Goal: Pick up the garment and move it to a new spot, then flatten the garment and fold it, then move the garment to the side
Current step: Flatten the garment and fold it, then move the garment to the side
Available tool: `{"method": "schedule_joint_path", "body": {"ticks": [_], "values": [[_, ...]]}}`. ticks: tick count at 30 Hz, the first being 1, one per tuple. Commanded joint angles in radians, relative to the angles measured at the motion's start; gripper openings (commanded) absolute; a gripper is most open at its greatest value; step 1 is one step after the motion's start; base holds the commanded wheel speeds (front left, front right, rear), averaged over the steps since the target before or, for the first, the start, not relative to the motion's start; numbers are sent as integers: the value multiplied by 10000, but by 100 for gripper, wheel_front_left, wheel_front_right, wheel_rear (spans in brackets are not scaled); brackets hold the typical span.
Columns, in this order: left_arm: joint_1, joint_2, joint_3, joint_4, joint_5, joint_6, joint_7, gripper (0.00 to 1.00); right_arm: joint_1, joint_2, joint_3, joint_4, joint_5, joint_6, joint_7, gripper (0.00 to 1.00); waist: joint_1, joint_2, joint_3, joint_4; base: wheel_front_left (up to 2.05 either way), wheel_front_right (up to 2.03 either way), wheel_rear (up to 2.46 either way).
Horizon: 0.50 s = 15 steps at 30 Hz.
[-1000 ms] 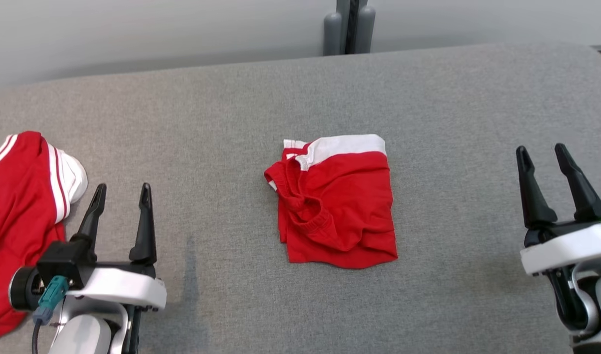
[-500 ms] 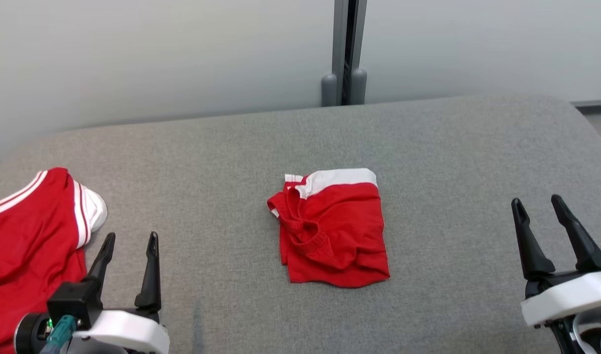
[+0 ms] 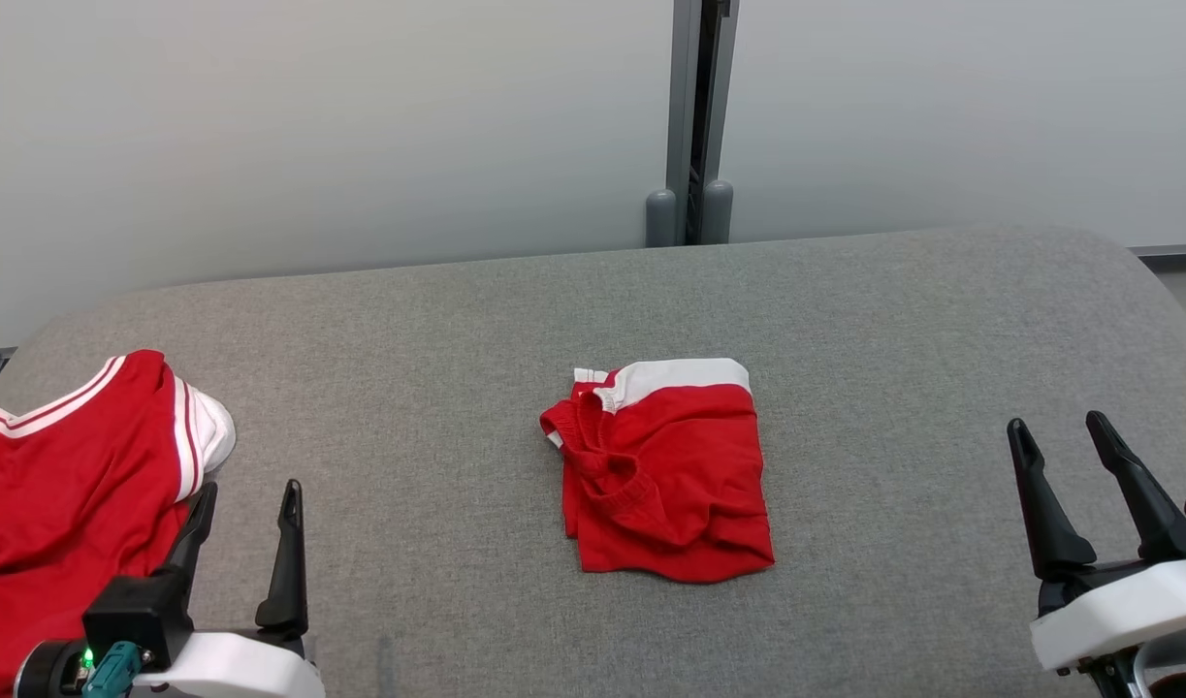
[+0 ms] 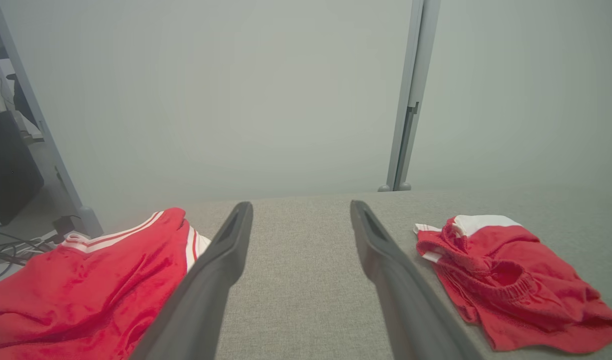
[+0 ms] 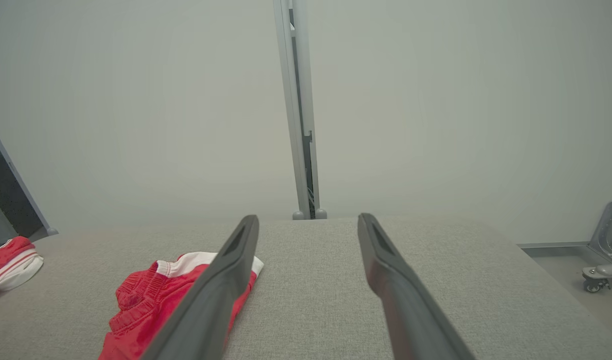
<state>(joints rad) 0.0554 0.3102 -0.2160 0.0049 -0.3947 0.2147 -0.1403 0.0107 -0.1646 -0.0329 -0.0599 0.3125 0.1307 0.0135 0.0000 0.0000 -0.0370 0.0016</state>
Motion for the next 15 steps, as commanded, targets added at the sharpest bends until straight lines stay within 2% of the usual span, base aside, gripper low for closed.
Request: {"method": "schedule_joint_path", "body": {"ticks": [1,15], "values": [[31,69,31,-44,-11,65,26,100,121,-6,-50,-56,-12,1,61,100,0,0,5,0,0,0,0],[-38,11,-8,-61,-86,220,-4,100,75,56,-74,58,73,1,205,100,0,0,-12,7,0,0,0]]}}
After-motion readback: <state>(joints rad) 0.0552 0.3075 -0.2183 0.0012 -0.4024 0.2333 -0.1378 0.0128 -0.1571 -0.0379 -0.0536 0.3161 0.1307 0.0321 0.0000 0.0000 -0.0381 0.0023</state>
